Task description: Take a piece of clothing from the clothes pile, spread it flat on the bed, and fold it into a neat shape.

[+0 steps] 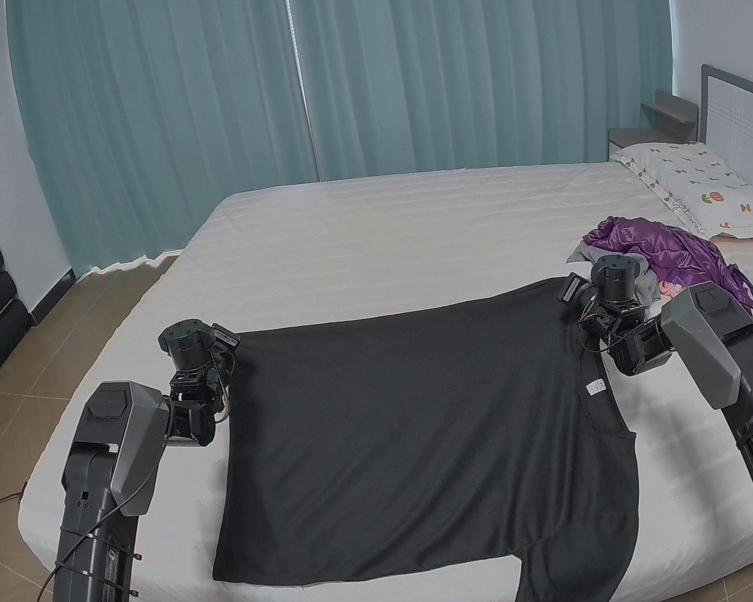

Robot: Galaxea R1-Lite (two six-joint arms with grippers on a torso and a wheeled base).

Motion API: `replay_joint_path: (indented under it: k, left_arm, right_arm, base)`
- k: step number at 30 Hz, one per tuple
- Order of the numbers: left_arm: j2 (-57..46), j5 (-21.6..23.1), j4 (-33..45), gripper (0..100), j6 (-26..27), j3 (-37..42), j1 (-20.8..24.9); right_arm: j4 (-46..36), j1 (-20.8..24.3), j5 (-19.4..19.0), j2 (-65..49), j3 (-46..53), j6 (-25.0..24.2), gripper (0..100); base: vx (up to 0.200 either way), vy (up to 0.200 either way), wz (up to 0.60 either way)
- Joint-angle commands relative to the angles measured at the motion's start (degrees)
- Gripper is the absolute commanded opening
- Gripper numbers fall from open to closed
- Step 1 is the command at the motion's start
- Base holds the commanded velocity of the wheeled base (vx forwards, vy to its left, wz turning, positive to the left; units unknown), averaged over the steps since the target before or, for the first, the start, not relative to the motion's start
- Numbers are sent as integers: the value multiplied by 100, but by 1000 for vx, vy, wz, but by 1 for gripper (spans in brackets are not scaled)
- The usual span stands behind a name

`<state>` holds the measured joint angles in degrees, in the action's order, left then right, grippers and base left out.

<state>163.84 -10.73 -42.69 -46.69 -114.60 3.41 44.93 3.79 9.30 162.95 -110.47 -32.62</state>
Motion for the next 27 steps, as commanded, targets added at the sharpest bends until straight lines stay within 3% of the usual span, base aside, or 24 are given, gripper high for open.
replay_joint_path:
  k: [1,3,27]
  left_arm:
    - [25,-26,-152,0,11,1,1]
    - [-1,-61,-442,0,37,1,1]
    - [51,-8,-846,0,582,1,-95]
  right_arm:
    - [24,8,168,334,-212,1,0]
    - [24,-1,274,395,-370,1,0]
    - [253,25,450,545,-412,177,0]
  base:
    - [0,0,0]
    - [0,0,0]
    - [0,0,0]
